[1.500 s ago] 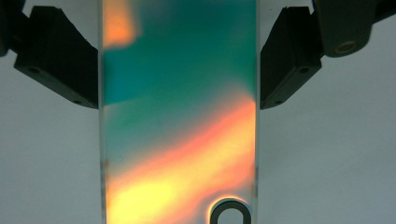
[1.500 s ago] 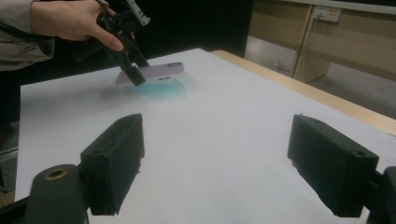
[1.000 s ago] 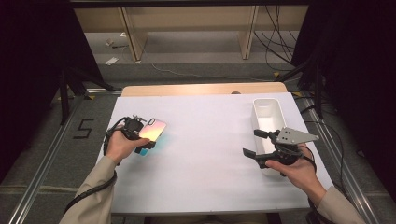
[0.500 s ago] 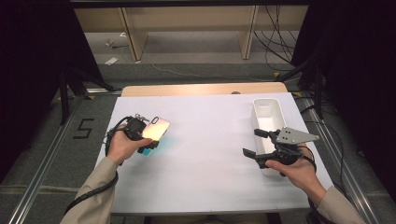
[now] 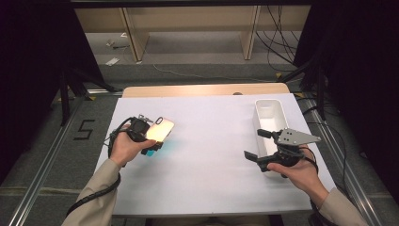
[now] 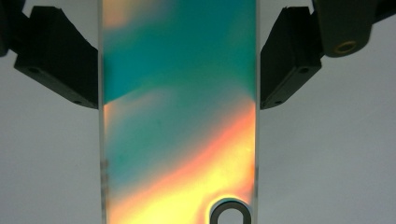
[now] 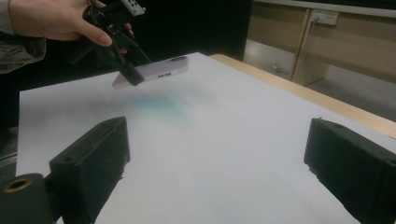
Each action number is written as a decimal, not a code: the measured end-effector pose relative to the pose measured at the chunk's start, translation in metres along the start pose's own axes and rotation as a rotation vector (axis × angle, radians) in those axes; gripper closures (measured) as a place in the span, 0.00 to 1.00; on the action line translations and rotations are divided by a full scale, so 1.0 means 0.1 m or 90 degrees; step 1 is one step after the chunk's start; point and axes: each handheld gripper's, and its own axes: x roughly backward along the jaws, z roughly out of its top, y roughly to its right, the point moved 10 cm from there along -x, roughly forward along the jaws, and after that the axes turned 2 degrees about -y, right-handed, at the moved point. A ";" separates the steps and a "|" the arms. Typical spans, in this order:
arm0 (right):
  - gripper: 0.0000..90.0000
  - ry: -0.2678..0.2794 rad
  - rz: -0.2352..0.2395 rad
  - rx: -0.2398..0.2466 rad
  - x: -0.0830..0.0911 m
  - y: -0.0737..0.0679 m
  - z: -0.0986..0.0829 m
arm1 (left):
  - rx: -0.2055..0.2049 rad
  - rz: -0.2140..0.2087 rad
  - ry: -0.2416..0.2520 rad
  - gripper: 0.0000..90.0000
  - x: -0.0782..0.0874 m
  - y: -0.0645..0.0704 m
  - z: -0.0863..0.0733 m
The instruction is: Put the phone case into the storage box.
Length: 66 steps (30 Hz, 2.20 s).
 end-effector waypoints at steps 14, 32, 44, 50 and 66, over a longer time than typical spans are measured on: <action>0.09 0.001 -0.009 -0.003 -0.02 0.01 0.02 | -0.022 -0.014 0.042 0.19 0.04 0.19 0.10; 0.11 -0.004 -0.026 -0.016 -0.04 0.05 0.02 | -0.039 -0.038 0.106 0.19 0.07 0.44 0.20; 0.12 -0.010 -0.029 -0.026 -0.06 0.05 0.02 | -0.058 -0.053 0.124 0.19 0.08 0.57 0.23; 0.12 -0.010 -0.032 -0.025 -0.08 0.05 0.04 | -0.063 -0.052 0.132 0.19 0.09 0.61 0.24; 0.12 -0.010 -0.043 -0.036 -0.15 0.05 0.09 | -0.083 -0.059 0.142 0.19 0.08 0.77 0.26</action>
